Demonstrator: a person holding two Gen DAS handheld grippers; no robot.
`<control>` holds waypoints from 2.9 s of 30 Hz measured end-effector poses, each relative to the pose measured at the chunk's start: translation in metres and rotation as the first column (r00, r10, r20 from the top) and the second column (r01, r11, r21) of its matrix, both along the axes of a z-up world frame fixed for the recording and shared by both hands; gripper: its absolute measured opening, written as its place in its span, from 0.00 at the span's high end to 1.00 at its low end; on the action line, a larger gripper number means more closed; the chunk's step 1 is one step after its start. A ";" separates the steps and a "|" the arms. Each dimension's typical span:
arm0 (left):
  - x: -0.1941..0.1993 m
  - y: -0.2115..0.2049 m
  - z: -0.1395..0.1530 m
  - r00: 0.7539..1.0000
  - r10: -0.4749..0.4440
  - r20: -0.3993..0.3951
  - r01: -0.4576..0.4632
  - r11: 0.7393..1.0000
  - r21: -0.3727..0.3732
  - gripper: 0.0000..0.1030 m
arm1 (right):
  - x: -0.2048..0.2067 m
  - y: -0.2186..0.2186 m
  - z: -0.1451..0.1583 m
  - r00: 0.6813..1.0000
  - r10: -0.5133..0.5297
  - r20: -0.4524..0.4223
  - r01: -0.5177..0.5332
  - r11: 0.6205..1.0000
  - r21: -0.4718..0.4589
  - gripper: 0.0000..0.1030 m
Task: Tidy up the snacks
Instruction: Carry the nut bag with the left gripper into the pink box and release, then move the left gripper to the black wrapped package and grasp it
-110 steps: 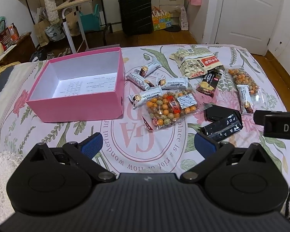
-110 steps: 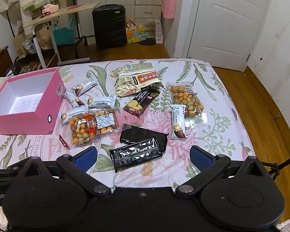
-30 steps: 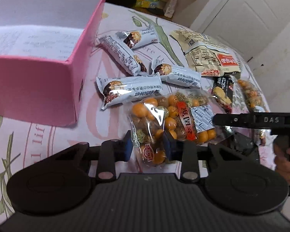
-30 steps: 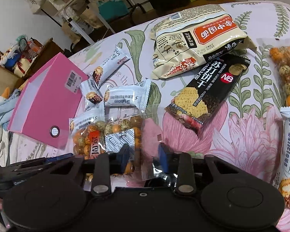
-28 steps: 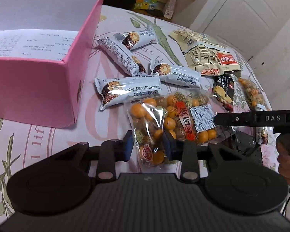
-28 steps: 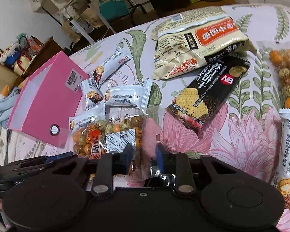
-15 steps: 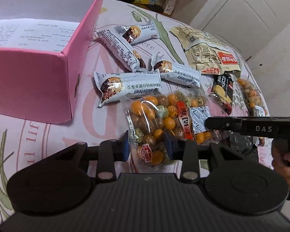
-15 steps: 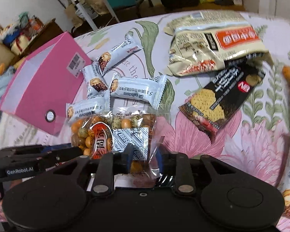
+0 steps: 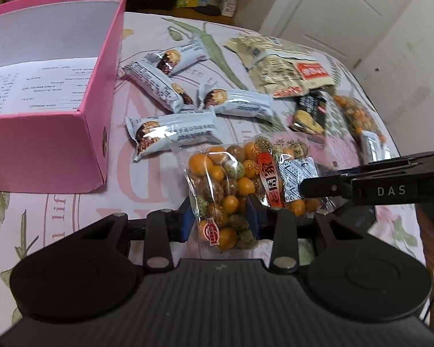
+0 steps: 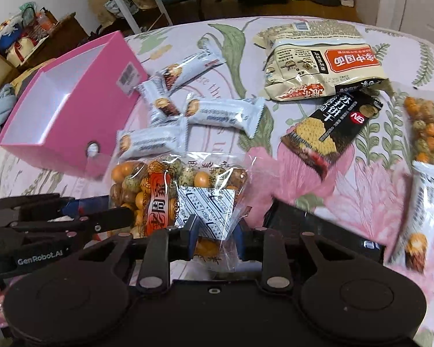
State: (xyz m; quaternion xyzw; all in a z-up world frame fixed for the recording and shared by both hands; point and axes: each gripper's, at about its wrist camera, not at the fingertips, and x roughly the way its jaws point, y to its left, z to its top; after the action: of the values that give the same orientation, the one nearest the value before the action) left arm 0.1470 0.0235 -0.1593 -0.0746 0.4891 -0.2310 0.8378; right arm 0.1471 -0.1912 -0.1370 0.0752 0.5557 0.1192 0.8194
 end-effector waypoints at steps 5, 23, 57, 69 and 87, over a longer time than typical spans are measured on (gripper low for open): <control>-0.013 0.017 0.016 0.998 -0.030 -0.054 0.029 0.999 -0.021 0.64 | -0.020 0.012 0.019 0.998 -0.015 -0.059 0.015 1.000 0.003 0.67; -0.052 0.112 0.123 0.989 0.081 0.126 -0.091 0.993 0.072 0.64 | -0.031 0.101 0.100 0.983 0.173 0.066 -0.179 0.980 0.091 0.71; 0.173 0.187 0.022 0.960 0.277 0.042 -0.280 0.947 0.159 0.63 | 0.152 0.245 0.028 0.929 0.344 0.133 -0.306 0.920 -0.246 0.72; 0.156 0.173 0.037 0.963 0.245 0.116 -0.267 0.930 0.254 0.46 | 0.126 0.215 0.067 0.924 0.296 0.241 -0.243 0.943 -0.226 0.64; 0.032 0.087 0.135 0.989 0.017 0.149 -0.021 0.999 0.028 0.48 | -0.023 0.014 0.113 0.973 0.090 0.212 -0.090 0.996 -0.010 0.48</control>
State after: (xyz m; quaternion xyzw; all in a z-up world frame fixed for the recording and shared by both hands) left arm 0.1791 0.1101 -0.0245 -0.0496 0.4279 -0.2208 0.8750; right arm 0.1245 -0.1775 -0.0241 0.0366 0.4679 0.1637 0.8677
